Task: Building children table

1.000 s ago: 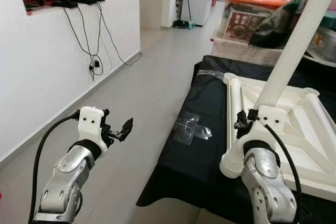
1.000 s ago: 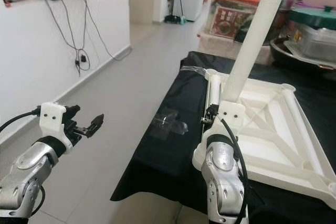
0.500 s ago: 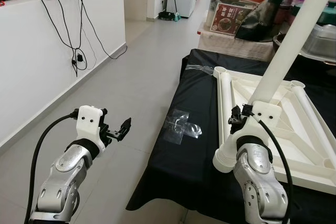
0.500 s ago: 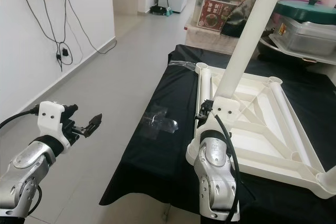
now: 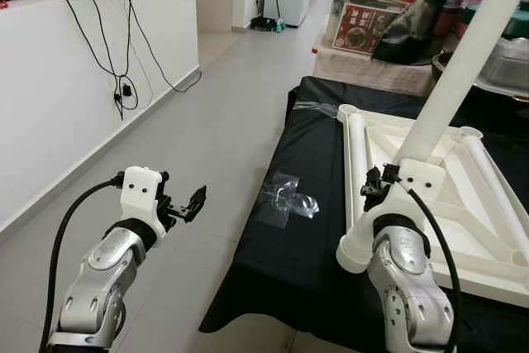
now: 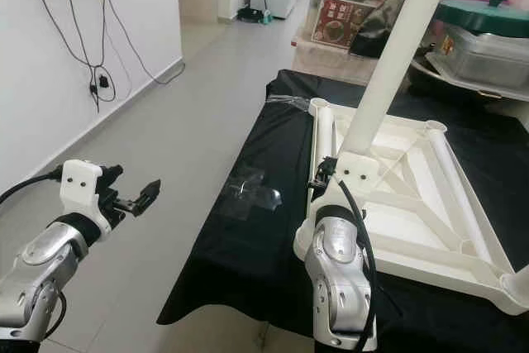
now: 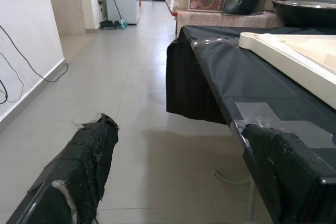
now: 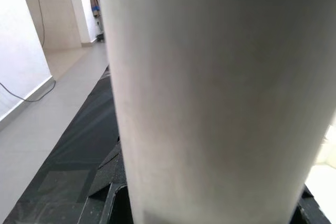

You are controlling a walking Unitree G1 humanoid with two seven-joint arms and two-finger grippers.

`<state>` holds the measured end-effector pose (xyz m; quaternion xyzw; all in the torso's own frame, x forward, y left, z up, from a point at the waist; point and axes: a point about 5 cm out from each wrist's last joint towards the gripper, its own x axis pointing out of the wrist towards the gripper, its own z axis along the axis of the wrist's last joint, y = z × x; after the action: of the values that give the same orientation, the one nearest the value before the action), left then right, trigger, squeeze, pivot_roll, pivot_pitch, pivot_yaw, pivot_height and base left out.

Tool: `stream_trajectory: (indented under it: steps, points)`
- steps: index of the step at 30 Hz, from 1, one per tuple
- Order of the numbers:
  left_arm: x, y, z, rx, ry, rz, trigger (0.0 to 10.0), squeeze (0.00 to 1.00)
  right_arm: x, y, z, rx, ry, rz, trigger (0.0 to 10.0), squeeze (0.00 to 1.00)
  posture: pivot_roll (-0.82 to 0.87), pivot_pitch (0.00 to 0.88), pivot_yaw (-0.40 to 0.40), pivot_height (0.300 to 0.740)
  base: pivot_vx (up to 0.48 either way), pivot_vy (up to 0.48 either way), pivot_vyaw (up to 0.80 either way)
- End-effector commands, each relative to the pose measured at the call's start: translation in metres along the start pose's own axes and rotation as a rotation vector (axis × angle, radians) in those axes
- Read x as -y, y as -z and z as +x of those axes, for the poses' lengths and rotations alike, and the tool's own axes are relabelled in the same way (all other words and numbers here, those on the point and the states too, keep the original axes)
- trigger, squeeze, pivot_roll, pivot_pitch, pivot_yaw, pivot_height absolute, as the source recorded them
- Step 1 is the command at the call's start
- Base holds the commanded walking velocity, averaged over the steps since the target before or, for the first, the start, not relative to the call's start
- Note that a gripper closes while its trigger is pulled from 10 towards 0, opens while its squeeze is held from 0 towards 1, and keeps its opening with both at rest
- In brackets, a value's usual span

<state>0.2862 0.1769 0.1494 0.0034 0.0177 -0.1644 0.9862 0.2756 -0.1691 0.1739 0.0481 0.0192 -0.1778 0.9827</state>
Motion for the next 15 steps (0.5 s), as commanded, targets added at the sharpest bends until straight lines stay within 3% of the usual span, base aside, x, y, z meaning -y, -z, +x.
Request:
stream_trajectory:
  steps: [1, 5, 10, 15]
  points:
    - [0.0021, -0.003, 0.0029, 0.022, 0.011, -0.014, 10.0, 0.0, 0.0178, 0.0331, 0.0009, -0.191, 0.099, -0.044, 10.0, 0.0, 0.09, 0.0, -0.06, 0.74, 0.0, 0.0, 0.0]
    - [0.0023, -0.0053, 0.0034, 0.036, 0.015, -0.022, 10.0, 0.0, 0.0174, 0.032, 0.0009, -0.188, 0.096, -0.046, 10.0, 0.0, 0.09, 0.0, -0.06, 0.74, 0.0, 0.0, 0.0]
    - [0.0026, -0.0068, 0.0033, 0.051, 0.02, -0.027, 10.0, 0.0, 0.0171, 0.0316, 0.0005, -0.188, 0.091, -0.048, 10.0, 0.0, 0.09, 0.0, -0.061, 0.74, 0.307, 0.0, 0.0]
    - [0.0044, -0.0068, 0.0024, 0.057, 0.029, -0.035, 10.0, 0.0, 0.0174, 0.0315, 0.0004, -0.188, 0.087, -0.05, 10.0, 0.0, 0.09, 0.0, -0.062, 0.74, 0.0, 0.0, 0.0]
